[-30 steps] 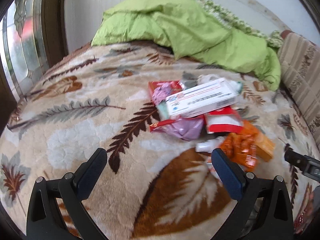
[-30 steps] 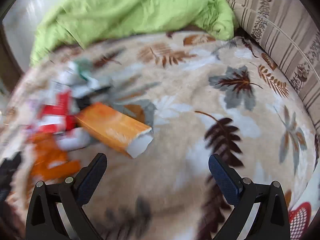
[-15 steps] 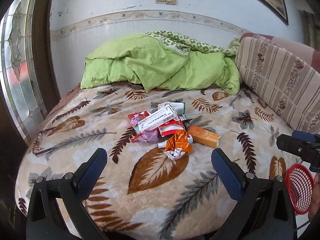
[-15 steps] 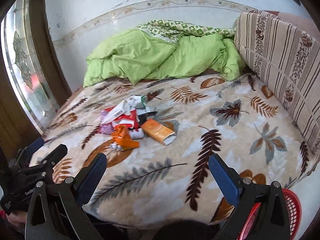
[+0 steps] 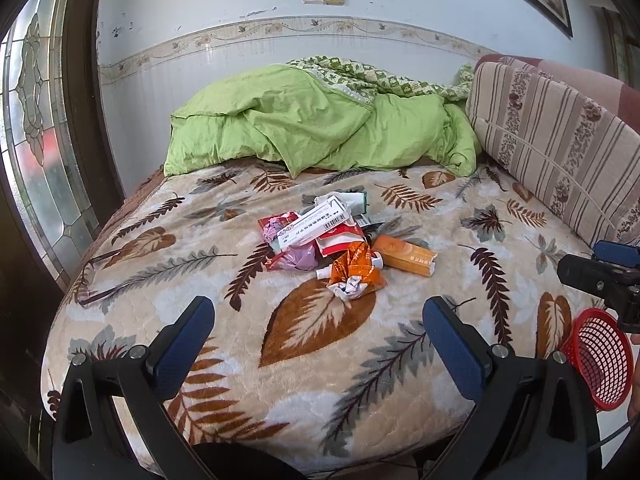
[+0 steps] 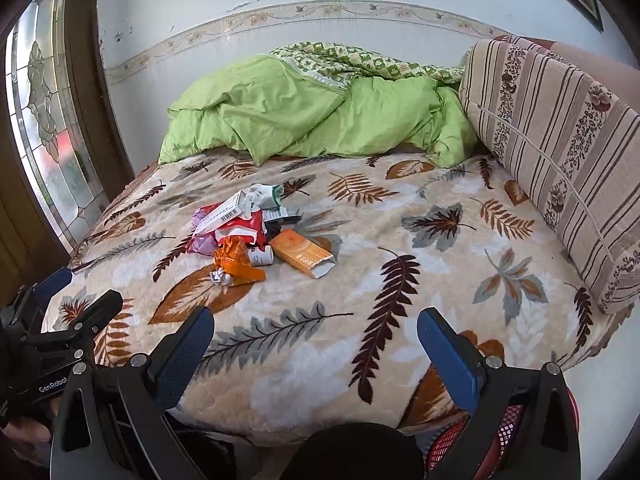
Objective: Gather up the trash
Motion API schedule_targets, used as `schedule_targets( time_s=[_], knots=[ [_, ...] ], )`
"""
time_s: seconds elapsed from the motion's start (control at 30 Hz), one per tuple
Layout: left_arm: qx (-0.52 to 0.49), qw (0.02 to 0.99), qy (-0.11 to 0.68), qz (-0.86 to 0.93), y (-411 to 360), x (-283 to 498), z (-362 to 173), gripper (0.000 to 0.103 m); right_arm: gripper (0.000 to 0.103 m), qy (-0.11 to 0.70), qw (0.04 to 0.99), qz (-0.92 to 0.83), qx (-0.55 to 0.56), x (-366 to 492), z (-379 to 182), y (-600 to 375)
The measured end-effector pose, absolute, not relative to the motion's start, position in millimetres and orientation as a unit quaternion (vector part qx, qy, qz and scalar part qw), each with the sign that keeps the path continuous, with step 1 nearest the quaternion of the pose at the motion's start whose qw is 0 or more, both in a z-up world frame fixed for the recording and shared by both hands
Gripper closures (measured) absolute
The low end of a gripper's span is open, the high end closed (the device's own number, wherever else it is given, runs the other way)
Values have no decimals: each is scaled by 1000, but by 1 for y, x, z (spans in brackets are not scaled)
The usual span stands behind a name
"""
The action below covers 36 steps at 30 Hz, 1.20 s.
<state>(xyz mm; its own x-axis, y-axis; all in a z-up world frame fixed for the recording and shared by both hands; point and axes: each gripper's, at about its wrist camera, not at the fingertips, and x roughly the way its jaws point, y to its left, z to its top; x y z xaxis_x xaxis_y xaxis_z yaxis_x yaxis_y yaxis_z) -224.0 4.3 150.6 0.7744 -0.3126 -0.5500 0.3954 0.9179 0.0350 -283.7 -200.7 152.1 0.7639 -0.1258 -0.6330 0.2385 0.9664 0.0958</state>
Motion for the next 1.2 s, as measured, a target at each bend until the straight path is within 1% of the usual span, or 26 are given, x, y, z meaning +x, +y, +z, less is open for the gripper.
schedule_targets(
  time_s=[0.1,0.6,1.2],
  knots=[
    [73,938,281,-189,4,-224,149,0,1,336,932,-90,99,-283,150,-204],
    [66,933,299,-189,9,-214,140,0,1,349,929,-90,81,-274,146,-195],
    [67,933,300,-189,10,-214,138,0,1,358,927,-87,68,-270,143,-190]
  ],
)
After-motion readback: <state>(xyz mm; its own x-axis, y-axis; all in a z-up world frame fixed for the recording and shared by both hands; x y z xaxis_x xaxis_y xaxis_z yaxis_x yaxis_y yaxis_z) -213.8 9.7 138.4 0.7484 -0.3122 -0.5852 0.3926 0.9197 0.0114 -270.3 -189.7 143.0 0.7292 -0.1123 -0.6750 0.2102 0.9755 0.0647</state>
